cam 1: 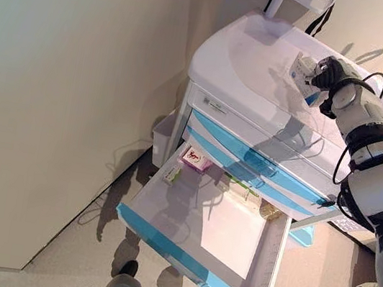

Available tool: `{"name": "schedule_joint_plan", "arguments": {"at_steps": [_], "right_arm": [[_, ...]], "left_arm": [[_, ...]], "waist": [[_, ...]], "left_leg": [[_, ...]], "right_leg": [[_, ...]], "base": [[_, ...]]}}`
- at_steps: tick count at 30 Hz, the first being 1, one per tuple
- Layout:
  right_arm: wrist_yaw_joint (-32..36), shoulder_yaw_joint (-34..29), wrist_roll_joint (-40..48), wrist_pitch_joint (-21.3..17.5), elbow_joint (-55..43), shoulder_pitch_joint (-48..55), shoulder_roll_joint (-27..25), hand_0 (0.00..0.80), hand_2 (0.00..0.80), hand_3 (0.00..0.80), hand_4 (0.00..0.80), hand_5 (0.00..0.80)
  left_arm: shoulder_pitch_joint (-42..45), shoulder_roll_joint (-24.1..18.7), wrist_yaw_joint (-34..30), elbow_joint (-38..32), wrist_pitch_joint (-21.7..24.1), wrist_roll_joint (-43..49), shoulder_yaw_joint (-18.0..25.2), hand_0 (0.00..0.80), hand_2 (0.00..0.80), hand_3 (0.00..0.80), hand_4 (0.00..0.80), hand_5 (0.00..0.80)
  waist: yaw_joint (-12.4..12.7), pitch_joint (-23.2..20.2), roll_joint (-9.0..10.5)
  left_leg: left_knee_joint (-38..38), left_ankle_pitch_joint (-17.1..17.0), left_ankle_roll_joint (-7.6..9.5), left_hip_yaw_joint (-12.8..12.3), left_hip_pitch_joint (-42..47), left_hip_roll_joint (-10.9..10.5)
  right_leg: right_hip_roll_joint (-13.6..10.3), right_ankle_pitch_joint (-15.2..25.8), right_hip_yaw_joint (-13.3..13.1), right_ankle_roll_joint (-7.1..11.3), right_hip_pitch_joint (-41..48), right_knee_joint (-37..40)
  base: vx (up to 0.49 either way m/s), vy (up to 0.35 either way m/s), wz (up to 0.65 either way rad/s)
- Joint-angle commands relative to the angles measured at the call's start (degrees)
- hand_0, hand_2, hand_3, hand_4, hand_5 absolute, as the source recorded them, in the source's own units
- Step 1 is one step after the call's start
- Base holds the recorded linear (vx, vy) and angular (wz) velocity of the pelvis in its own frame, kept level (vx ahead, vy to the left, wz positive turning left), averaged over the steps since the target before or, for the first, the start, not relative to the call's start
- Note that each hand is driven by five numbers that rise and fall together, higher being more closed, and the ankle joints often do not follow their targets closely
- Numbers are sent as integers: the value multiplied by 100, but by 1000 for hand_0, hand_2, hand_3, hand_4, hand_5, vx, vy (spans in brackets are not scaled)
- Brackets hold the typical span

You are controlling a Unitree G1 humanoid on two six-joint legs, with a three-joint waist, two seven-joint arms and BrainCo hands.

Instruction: Open the drawer and pick up the medicine

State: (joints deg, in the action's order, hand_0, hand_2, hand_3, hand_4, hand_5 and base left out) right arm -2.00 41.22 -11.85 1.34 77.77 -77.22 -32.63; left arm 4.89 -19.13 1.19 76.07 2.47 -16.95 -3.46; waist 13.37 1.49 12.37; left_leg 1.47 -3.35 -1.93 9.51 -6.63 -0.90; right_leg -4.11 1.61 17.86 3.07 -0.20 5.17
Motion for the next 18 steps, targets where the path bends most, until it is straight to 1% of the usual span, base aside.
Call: {"name": "schedule_joint_plan", "arguments": {"at_steps": [1, 18], "right_arm": [[-56, 227, -170, -102, 191, -219, -103, 800, 800, 800, 800, 800], [-129, -152, -201, -167, -41, 517, 98, 800, 800, 800, 800, 800]], "left_arm": [[-181, -4, -15, 290, 47, 120, -51, 0, 0, 0, 0, 0], [-174, 95, -24, 224, 66, 148, -97, 0, 0, 0, 0, 0]], "waist": [[55, 35, -36], [84, 156, -126]], "left_leg": [[353, -39, 35, -106, 117, -75], [353, -49, 70, -99, 59, -86]], "right_leg": [[-23, 138, 147, 296, -53, -143], [-43, 153, 157, 295, -121, -155]], "base": [[0, 0, 0], [0, 0, 0]]}}
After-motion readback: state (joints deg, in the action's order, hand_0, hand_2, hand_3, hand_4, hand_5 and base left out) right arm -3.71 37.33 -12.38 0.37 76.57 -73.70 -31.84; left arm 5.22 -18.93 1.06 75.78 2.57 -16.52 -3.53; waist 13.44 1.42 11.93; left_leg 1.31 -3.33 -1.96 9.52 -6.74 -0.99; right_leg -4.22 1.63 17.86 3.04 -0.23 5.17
